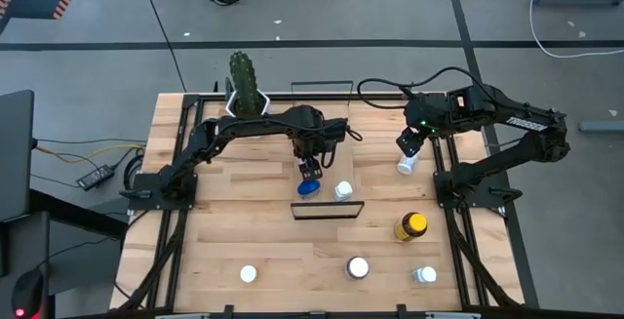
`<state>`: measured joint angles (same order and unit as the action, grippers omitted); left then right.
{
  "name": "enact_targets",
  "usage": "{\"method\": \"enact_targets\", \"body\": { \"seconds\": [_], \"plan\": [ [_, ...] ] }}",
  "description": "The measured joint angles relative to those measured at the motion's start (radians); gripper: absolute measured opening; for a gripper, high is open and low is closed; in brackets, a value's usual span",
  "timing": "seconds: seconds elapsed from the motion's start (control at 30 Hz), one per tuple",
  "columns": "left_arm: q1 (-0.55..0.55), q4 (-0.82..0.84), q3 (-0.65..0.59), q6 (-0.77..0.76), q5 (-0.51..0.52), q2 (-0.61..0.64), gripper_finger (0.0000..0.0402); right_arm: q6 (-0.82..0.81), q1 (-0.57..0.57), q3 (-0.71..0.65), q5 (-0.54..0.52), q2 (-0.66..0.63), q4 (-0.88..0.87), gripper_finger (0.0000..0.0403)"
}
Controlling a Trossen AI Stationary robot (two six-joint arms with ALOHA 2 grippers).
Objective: Pick and place medicine bottles onto shelf by color
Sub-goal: Put the pink medicine bottle on the shelf, then put the white medicine bottle on the shelf
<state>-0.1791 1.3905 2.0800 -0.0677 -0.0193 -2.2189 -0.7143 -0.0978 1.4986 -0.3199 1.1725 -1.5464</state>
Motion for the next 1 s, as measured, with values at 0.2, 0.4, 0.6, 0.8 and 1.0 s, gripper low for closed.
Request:
{"method": "enact_targets", "body": {
  "seconds": [0.2, 0.4, 0.6, 0.8, 1.0],
  "plan": [
    [0.000, 0.023, 0.030, 0.000, 0.000, 0.001, 0.0287, 0.000, 0.000, 0.000, 0.000, 0.000, 0.000, 0.0264],
    [0.000, 0.053, 0.127, -0.003, -0.001, 0.003, 0.0319, -0.034, 0.000, 0.000, 0.026, 0.000, 0.000, 0.0264],
    [0.000, 0.114, 0.243, -0.019, -0.001, 0.005, 0.0352, -0.101, 0.000, 0.000, 0.046, 0.000, -0.001, 0.0264],
    [-0.004, 0.141, 0.267, -0.057, 0.001, 0.026, 0.0364, -0.123, 0.000, 0.000, 0.060, 0.000, -0.001, 0.0264],
    [-0.005, 0.148, 0.276, -0.111, 0.018, 0.074, 0.0355, -0.122, -0.037, -0.058, 0.127, 0.000, -0.002, 0.0264]
  ]
}}
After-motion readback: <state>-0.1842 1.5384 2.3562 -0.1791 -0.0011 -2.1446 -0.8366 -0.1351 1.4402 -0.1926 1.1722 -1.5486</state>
